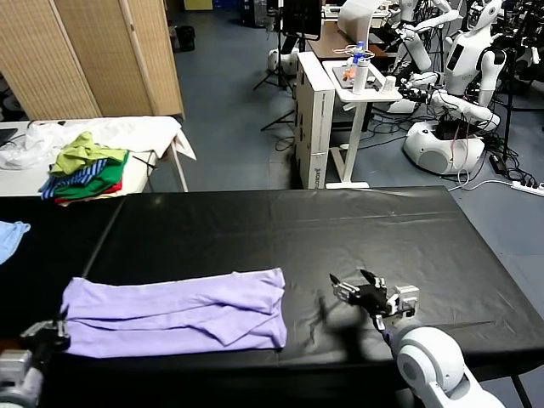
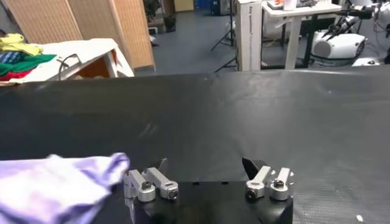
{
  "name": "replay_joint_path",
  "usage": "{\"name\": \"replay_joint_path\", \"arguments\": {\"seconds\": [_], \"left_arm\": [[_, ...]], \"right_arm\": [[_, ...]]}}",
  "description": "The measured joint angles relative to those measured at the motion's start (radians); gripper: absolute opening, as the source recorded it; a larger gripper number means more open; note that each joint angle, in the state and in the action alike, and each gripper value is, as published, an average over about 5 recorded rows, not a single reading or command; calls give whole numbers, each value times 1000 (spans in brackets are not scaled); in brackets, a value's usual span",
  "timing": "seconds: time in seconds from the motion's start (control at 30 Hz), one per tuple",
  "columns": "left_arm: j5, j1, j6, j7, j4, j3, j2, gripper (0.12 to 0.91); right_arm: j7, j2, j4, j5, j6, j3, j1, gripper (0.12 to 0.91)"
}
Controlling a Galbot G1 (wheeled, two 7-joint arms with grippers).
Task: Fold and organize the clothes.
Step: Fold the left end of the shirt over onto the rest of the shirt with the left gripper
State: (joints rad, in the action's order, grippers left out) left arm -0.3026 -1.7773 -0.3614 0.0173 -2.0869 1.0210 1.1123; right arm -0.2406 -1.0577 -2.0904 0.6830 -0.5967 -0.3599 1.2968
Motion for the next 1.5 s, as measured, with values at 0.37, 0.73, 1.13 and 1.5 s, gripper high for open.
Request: {"name": "replay_joint_path", "arguments": {"seconds": [0.37,0.73,1.13,1.5], "left_arm": [[-129,39,-96,59,-147,-174,142,181],[-180,106,-131,95,-220,-399,261,181],[-181,153,-155,108,-248,-571,294,181],[-167,186,-169,97,-227,-669,311,181]], "right_arm": [[5,-5,-7,-32,17,-41,50,907],[9,-16,3,-55,19,-51,73,907],[12,-22,14,-66,20,-49,73,907],[13,-23,16,-73,20,-49,76,907]]}}
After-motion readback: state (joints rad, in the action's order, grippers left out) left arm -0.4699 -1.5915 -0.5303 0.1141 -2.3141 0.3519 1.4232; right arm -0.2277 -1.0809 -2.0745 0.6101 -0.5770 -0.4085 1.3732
